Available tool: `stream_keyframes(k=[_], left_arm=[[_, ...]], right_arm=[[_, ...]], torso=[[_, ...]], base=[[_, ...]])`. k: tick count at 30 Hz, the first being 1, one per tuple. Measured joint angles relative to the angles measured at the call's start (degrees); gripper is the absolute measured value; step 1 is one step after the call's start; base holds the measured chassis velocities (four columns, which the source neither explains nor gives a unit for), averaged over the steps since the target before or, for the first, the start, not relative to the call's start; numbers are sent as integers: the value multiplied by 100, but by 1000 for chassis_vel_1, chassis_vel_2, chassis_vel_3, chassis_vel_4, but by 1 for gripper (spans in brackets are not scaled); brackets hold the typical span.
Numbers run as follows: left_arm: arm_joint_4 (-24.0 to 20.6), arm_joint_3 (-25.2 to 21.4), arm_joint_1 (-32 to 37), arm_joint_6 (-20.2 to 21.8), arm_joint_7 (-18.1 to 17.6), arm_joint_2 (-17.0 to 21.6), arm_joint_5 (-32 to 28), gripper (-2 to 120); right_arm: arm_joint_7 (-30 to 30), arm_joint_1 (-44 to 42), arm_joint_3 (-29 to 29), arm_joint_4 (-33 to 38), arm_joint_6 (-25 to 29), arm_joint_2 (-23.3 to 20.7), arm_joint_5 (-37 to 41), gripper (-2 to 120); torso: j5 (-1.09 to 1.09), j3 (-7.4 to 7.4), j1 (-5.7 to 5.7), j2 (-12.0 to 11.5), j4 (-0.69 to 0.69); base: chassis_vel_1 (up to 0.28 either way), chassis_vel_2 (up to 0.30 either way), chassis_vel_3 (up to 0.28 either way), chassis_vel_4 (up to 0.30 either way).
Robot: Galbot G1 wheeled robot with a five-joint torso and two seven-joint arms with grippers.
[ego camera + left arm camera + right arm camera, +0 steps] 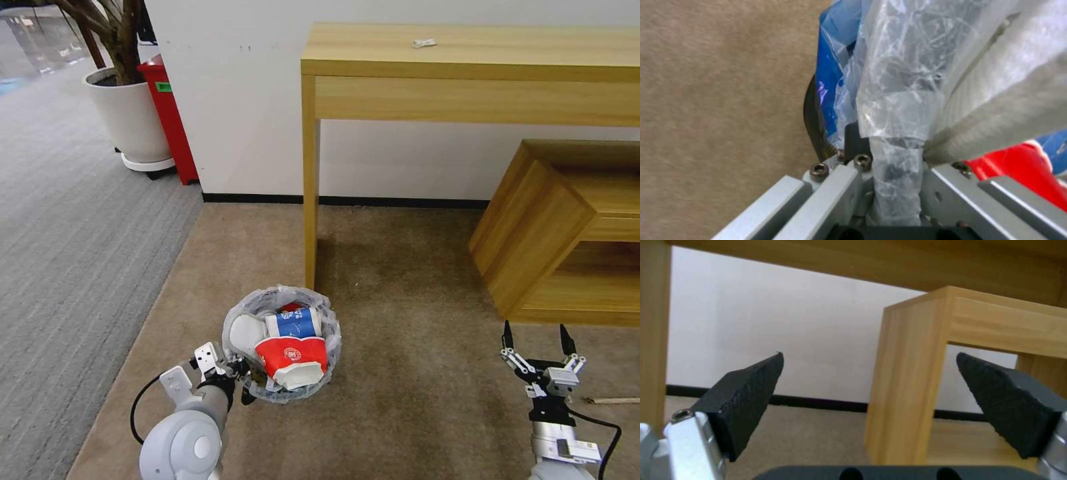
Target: Pick up the trash bin and place the garbage on the floor into it.
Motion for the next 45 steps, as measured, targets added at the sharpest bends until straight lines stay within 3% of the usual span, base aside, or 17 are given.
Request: stream_keyframes(k=[29,39,45], left_arm=[[76,51,-48,3,-11,-14,-19,0],[63,59,-81,13,-17,2,-54,0],[48,55,-82,15,-23,13,-71,0]], right_arm=[[109,140,-176,-118,-3,69,-305,99],[233,223,-244,-239,-4,-16,-583,100],[321,90,-204,-396,-7,-468,-940,100]], torso=[[2,1,1,0,-1],[-1,0,1,0,0],[2,0,0,0,1]], base=[[-312,-274,311,281],[-70,-71,60,59],[17,19,-10,-12]])
